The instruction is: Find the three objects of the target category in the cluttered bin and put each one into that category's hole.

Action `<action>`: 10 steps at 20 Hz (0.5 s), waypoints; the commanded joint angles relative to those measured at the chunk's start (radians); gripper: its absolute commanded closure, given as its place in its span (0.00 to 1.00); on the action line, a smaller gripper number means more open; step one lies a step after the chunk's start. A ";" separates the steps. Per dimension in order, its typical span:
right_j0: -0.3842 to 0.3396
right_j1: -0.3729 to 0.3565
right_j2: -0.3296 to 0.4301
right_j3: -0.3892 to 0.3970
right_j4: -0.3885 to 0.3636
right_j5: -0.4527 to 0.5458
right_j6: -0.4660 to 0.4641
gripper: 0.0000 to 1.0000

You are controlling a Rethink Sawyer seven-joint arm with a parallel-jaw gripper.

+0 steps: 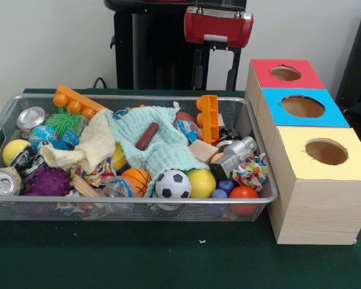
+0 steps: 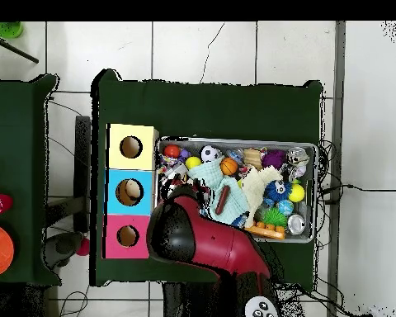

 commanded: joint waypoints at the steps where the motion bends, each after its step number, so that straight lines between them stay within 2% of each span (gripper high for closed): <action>1: -0.028 0.032 0.017 -0.058 -0.013 0.106 0.110 0.00; 10: -0.043 0.022 0.029 -0.054 -0.015 0.111 0.105 0.00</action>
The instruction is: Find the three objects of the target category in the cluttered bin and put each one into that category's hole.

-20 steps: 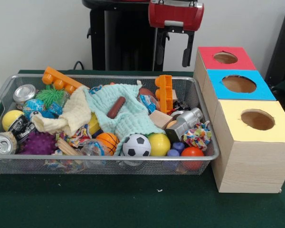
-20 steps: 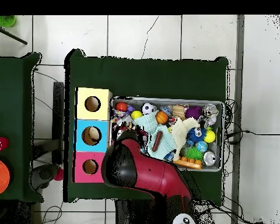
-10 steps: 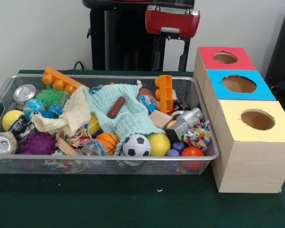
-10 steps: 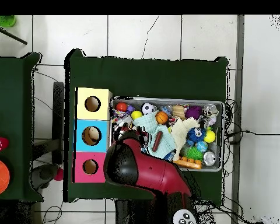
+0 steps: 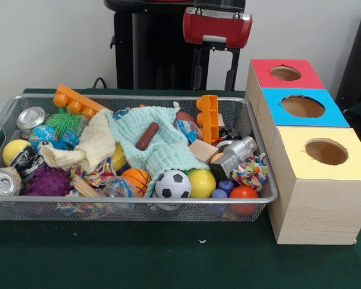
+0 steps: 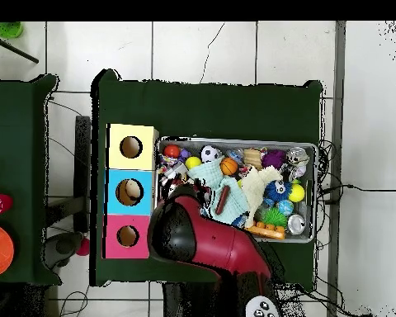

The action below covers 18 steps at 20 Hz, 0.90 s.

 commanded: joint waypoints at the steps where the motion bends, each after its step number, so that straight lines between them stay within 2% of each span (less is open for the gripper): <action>1: -0.041 0.019 0.030 -0.052 -0.016 0.111 0.104 0.00; 3: -0.070 0.003 0.057 -0.030 -0.032 0.101 0.086 0.00; 5: -0.161 -0.097 0.094 0.058 -0.070 0.086 0.053 0.00; 6: -0.235 -0.172 0.124 0.126 -0.089 0.119 0.001 0.00; 9: -0.524 -0.378 0.293 0.334 -0.122 0.162 -0.185 0.00; 10: -0.587 -0.420 0.316 0.369 -0.131 0.181 -0.245 0.00; 12: -0.675 -0.467 0.335 0.408 -0.154 0.211 -0.318 0.00; 14: -0.797 -0.499 0.437 0.463 -0.163 0.191 -0.336 0.00; 16: -0.892 -0.504 0.523 0.500 -0.184 0.172 -0.326 0.00; 18: -0.946 -0.483 0.583 0.507 -0.231 0.145 -0.288 0.00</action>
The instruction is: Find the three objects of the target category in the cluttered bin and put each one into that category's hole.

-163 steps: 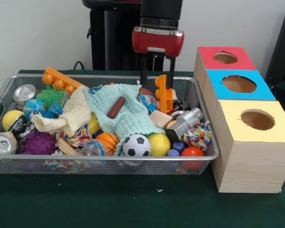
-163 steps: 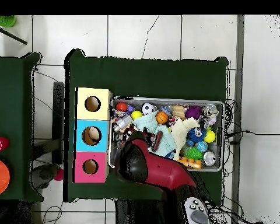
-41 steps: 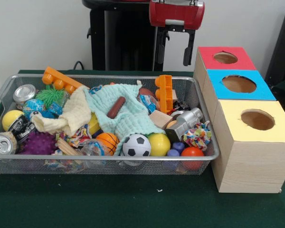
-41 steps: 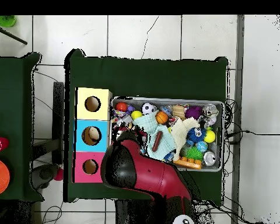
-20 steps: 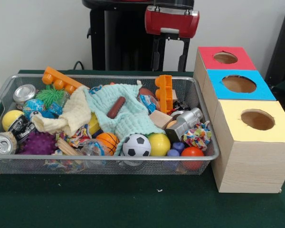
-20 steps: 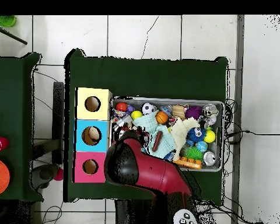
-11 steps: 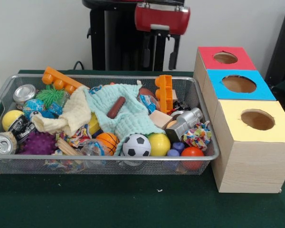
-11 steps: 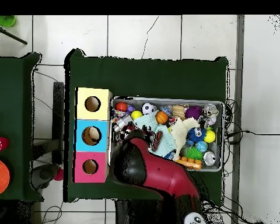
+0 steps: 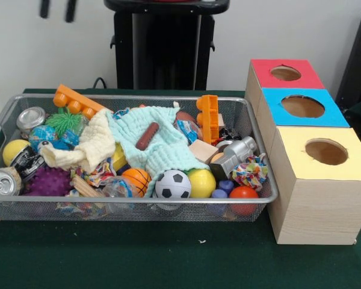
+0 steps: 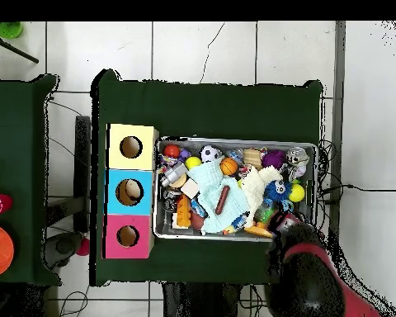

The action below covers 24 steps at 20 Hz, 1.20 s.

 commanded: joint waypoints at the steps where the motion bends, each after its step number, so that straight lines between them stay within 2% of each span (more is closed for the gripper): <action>1: -0.217 -0.112 0.308 0.242 -0.158 0.073 -0.230 0.00; 4: -0.144 -0.048 0.260 0.192 -0.234 0.025 -0.093 0.00; 6: -0.065 0.008 0.203 0.154 -0.267 -0.009 -0.019 0.00; 11: 0.134 0.104 0.053 0.069 -0.295 -0.076 0.104 0.00; 18: 0.411 0.204 -0.156 -0.032 -0.246 -0.114 0.177 0.00; 21: 0.486 0.274 -0.191 -0.077 -0.232 -0.150 0.167 0.00; 24: 0.513 0.328 -0.197 -0.105 -0.228 -0.184 0.155 0.00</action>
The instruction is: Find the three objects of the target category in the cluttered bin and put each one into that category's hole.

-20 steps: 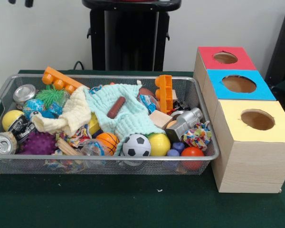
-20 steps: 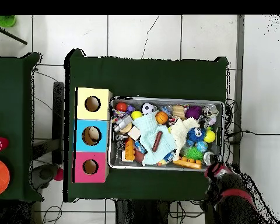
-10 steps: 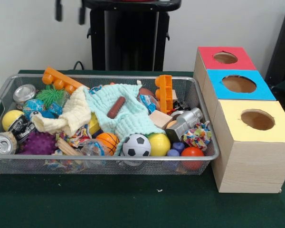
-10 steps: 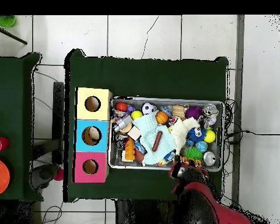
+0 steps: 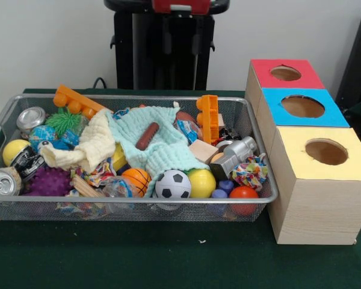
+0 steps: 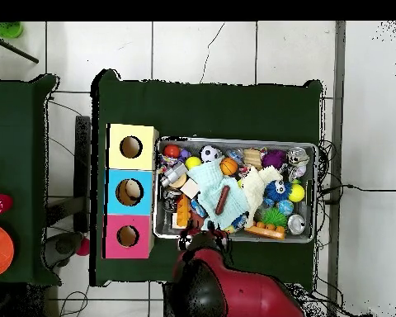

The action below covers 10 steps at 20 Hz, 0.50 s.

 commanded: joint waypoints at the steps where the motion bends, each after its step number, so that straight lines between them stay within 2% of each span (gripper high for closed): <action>1: 0.072 0.175 -0.111 -0.146 0.006 -0.111 0.157 0.00; 10: 0.057 0.277 -0.109 -0.174 -0.002 -0.188 0.149 0.00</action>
